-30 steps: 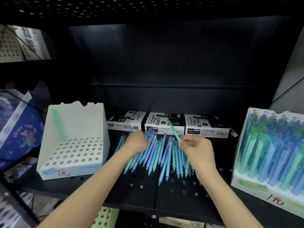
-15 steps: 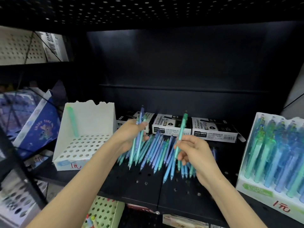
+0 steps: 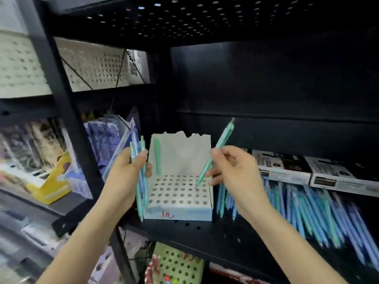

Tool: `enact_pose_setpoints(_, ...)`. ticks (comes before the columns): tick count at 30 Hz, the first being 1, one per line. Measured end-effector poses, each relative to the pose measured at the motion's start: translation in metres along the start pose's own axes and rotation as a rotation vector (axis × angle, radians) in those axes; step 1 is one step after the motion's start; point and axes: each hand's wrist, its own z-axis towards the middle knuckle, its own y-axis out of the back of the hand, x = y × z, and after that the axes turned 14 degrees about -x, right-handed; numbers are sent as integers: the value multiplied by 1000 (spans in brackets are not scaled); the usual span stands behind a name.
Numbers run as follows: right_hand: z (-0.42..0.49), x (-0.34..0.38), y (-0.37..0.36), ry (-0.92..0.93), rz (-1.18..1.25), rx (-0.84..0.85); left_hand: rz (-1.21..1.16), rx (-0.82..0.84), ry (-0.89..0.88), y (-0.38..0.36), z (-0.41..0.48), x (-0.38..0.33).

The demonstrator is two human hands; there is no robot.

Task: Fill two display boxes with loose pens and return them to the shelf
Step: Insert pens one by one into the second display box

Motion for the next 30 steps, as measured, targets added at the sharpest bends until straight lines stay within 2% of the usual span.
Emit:
enact_pose_setpoints(8, 27, -36, -83, 167, -186, -47, -80, 39, 117, 9, 29, 16)
enact_pose_setpoints(12, 37, -49, -99, 166, -303, -82, -126, 115, 176, 5, 34, 18)
enact_pose_setpoints(18, 45, -49, -101, 325, -500, -93, -159, 174, 226, 2, 41, 26)
enact_pose_setpoints(23, 46, -50, -102, 311, -567, -14, -155, 218, 206, 5, 43, 26)
enact_pose_setpoints(27, 42, -55, -107, 324, -735, 78, -127, 276, 150, 8, 42, 23)
enact_pose_setpoints(30, 43, -57, -110, 316, -792, 72, -128, 293, 126, 9, 41, 21)
